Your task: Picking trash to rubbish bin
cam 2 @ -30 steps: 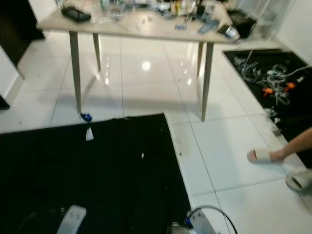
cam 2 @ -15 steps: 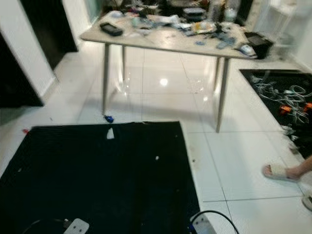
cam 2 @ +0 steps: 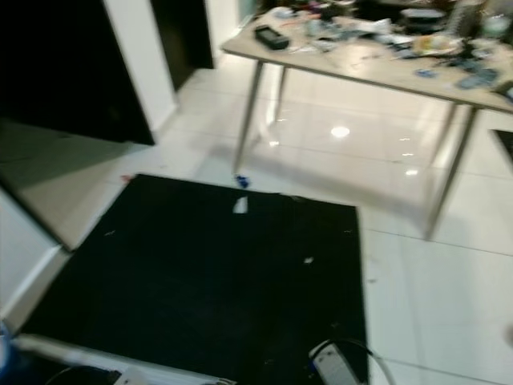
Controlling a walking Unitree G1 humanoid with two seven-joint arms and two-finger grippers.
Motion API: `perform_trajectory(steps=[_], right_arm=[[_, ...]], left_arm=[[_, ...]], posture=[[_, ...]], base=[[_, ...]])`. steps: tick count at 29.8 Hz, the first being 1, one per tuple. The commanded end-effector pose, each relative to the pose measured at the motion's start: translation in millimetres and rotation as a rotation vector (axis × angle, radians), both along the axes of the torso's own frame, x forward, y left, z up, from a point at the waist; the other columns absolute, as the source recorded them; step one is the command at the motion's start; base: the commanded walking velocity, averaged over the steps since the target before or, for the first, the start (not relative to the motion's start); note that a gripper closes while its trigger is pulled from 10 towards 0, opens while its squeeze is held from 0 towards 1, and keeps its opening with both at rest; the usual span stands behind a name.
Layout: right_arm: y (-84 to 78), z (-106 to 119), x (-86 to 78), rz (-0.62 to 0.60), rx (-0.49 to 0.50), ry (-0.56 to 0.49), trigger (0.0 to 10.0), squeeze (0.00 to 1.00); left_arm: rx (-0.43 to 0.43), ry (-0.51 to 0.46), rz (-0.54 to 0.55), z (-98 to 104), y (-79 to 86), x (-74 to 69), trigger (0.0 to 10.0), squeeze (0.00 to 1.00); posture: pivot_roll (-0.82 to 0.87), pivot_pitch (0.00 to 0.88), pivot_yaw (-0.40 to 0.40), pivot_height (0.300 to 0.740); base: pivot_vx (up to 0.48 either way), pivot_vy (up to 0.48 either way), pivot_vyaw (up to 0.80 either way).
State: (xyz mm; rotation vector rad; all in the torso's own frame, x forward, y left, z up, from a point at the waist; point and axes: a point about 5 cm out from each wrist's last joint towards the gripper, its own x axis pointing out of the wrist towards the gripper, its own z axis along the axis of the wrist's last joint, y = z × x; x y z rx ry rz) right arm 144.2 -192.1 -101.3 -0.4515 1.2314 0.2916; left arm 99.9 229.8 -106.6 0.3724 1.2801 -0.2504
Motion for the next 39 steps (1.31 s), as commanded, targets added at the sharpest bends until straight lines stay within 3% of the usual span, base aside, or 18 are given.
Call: perform_trajectory(steps=[1,10,23,28,35,39], right_arm=[[13.7,-3,-3.4,0.011,0.047,0.018,10.0,0.00],[13.2,-3,-3.3,0.007,0.050,0.017,10.0,0.00],[10.3,-3,-5.9,0.007,0.049,0.027,10.0,0.00],[9.2,-3,-7.1,0.006,0.051,0.033,10.0,0.00],[7.3,-4,-8.6,0.005,0.054,0.043,10.0,0.00],[7.2,-3,-8.4,0.005,0.057,0.044,10.0,0.00]], left_arm=[[0.009,0.010,-0.001,-1,2.0,-4.5,10.0,0.00],[0.019,0.010,0.012,1,5.3,-2.2,10.0,0.00],[0.018,0.036,0.008,-1,9.3,-14.2,10.0,0.00],[0.006,0.032,0.019,-2,6.0,-14.5,10.0,0.00],[-0.026,0.013,0.017,-4,-13.5,-3.0,10.0,0.00],[-0.030,0.009,0.013,-4,-15.4,-0.5,10.0,0.00]], posture=[[0.04,0.061,0.002,0.740],[0.04,0.061,0.002,0.740],[0.03,0.066,0.001,0.740],[0.03,0.068,-0.001,0.740],[0.02,0.067,-0.002,0.740],[0.02,0.068,-0.003,0.740]], base=[[0.000,0.000,0.79],[0.000,0.000,0.79],[0.000,0.000,0.79],[0.000,0.000,0.79],[0.000,0.000,0.79],[0.000,0.000,0.79]])
